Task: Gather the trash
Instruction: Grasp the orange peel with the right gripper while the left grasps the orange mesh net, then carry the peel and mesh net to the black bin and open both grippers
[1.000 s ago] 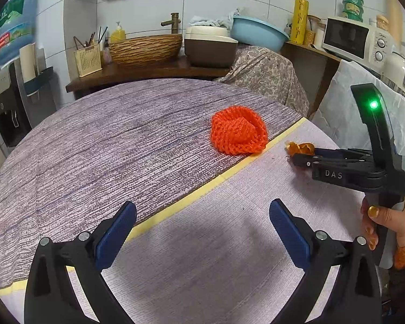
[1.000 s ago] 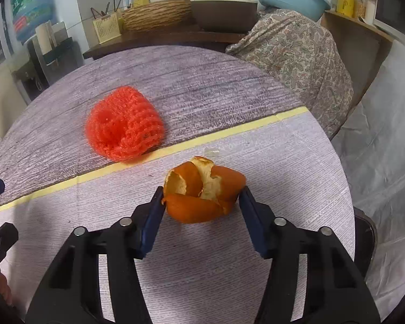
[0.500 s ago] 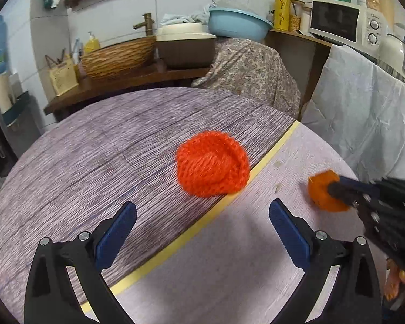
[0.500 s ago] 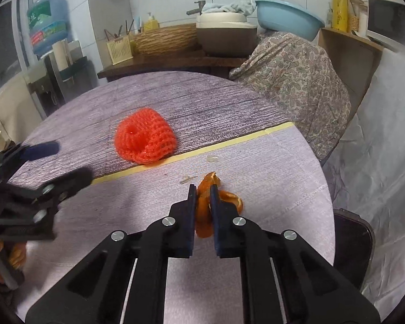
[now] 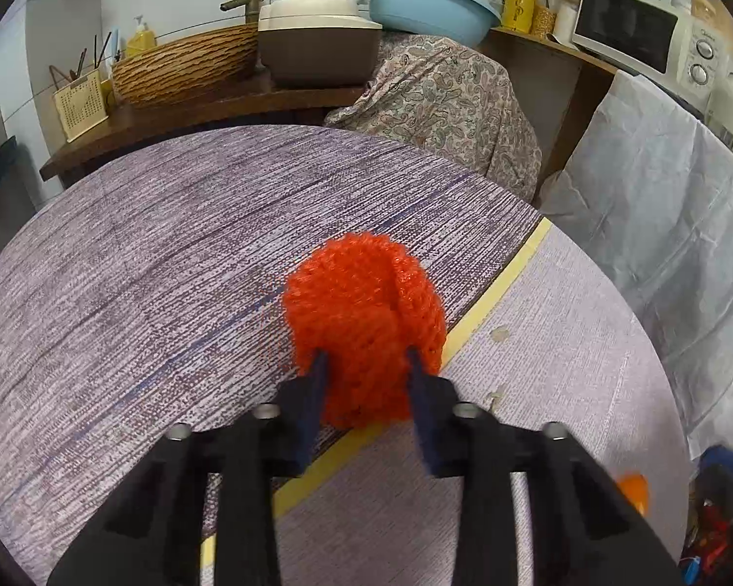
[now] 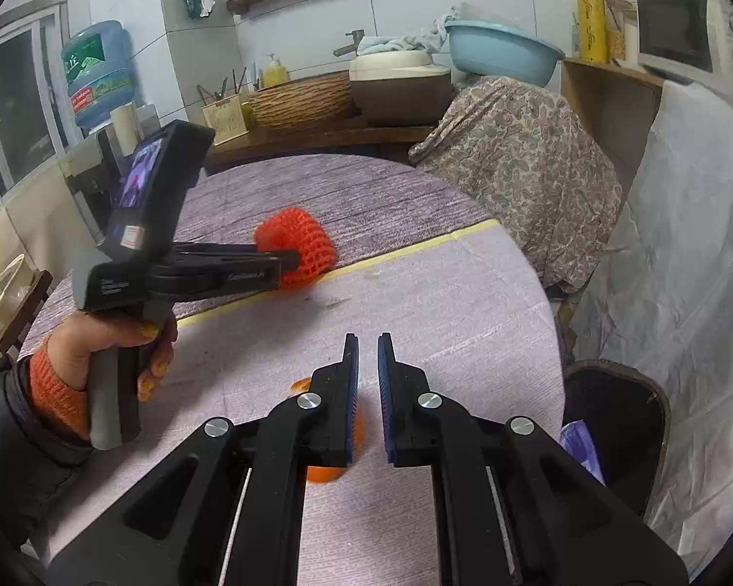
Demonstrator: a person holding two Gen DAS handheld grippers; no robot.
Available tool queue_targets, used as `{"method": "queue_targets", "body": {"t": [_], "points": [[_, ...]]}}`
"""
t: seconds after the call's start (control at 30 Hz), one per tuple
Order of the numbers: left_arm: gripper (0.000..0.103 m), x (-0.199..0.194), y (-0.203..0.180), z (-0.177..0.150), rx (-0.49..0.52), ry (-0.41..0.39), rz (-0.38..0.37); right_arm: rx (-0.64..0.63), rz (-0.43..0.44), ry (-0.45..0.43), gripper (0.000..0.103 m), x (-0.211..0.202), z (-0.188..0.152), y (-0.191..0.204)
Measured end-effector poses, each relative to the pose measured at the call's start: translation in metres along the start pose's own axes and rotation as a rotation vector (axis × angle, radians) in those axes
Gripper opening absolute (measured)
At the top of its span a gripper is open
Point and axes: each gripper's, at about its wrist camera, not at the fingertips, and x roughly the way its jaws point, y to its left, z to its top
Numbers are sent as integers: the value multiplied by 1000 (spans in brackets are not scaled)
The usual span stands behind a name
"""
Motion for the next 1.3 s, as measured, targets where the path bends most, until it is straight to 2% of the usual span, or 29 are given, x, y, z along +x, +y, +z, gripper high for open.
{"method": "queue_targets", "body": {"t": [0.03,0.1,0.13,0.17,0.2,0.33,0.43,0.5,0.53,0.57,0.6,0.67,0.77,0.9,1.13,1.2,1.3], "points": [[17,-1,1,-1,-1,-3,5,6,28,13,10,2,-2,-1],[15,-3,1,-3,-1,-10,3,22,52,23,23,8,-6,-1],[15,-4,1,-4,-2,-13,1,24,30,24,54,10,-7,0],[15,-6,2,-5,-5,-14,-3,24,9,12,82,11,-10,1],[14,-7,1,-6,-7,-15,-7,19,5,-5,83,12,-10,2],[14,-10,-2,-9,13,-25,-7,-15,8,63,83,30,-13,10],[13,-16,-3,-9,4,-34,-19,-29,-23,127,81,47,-16,10],[13,-19,-3,-10,0,-37,-26,-39,-25,156,67,54,-19,12],[13,-23,-4,-11,2,-42,-29,-37,-24,171,55,57,-21,12],[13,-25,-4,-11,3,-46,-32,-35,-22,175,49,59,-23,13],[13,-28,-5,-12,5,-52,-35,-40,-28,168,47,57,-24,13],[13,-33,-5,-15,4,-63,-43,-42,-26,141,32,50,-25,13],[13,-42,-6,-19,-9,-73,-72,-14,13,120,23,38,-26,10],[13,-60,-15,-25,8,-103,-105,-18,0,66,21,17,-31,9],[13,-91,-51,-42,53,-138,-207,110,5,-41,20,-30,-48,-19],[13,-93,-67,-47,73,-132,-237,157,-29,-79,21,-46,-55,-34],[13,-92,-103,-58,136,-112,-285,216,-127,-119,21,-69,-71,-60]]}}
